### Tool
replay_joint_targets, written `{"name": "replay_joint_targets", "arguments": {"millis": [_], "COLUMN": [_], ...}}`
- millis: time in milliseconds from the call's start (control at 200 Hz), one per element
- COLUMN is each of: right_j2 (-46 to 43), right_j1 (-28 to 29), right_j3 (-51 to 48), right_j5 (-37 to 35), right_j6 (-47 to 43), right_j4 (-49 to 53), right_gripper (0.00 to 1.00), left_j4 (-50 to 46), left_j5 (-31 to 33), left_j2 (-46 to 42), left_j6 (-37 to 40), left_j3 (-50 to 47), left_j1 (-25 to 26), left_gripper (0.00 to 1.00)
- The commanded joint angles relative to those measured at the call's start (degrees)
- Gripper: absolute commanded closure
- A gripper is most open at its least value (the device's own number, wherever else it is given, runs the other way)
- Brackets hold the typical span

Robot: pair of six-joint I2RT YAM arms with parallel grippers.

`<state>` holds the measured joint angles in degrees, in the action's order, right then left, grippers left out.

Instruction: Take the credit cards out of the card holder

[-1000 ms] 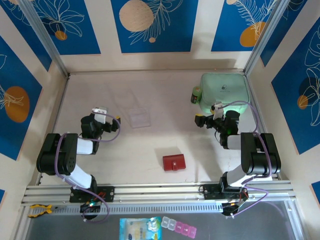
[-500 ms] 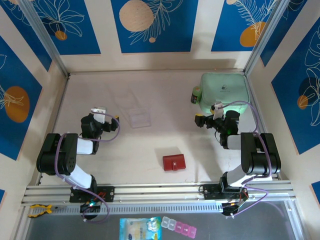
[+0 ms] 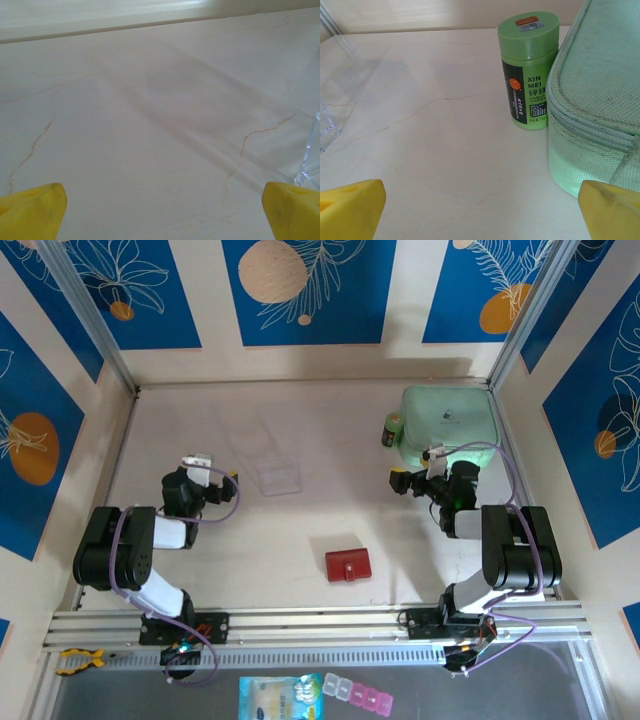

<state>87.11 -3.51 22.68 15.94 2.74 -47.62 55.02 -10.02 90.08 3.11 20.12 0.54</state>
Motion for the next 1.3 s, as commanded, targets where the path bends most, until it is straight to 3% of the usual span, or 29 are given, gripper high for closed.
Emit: {"name": "replay_joint_targets", "arguments": {"millis": [0, 95, 270, 540, 740, 990, 1205, 1295], "right_j2": [-0.65, -2.62, -6.24, -14.06, -15.36, -8.3, -0.55, 3.52], "right_j1": [0.14, 1.45, 1.96, 5.92, 12.24, 19.32, 27.66, 30.56], "right_j3": [-0.98, -0.19, 2.58, 7.71, 14.0, 27.8, 35.75, 39.7], "right_j5": [0.07, -4.65, -6.55, -11.67, -14.68, -12.91, -15.48, -15.32], "right_j6": [-1.21, -0.99, -0.46, -0.19, 2.88, 12.72, 17.99, 19.96], "right_j4": [-2.23, 0.89, 9.37, 24.74, 34.93, 49.6, 53.92, 55.62], "right_gripper": [0.01, 0.01, 0.01, 0.01, 0.05, 0.15, 0.17, 0.28], "left_j4": [0.13, 1.69, -1.05, -17.7, -31.46, -52.08, -68.5, -74.88], "left_j5": [0.27, -1.48, 1.14, 7.65, 11.5, 5.66, 8.63, 8.91], "left_j2": [-0.45, -0.91, -4.65, -12.41, -16.66, -22.26, -27.86, -29.09], "left_j6": [-0.48, 0.2, -0.45, -2.42, -8.6, -11.23, -11.7, -11.65], "left_j3": [0.71, -0.26, -0.4, 4.55, 9.94, 18.99, 26.32, 30.3], "left_j1": [-0.18, -0.05, 0.21, 0.87, 0.87, 0.87, 0.78, 0.79], "left_gripper": [0.0, 0.0, 0.0, 0.0, 0.0, 0.0, 0.0, 0.0]}}
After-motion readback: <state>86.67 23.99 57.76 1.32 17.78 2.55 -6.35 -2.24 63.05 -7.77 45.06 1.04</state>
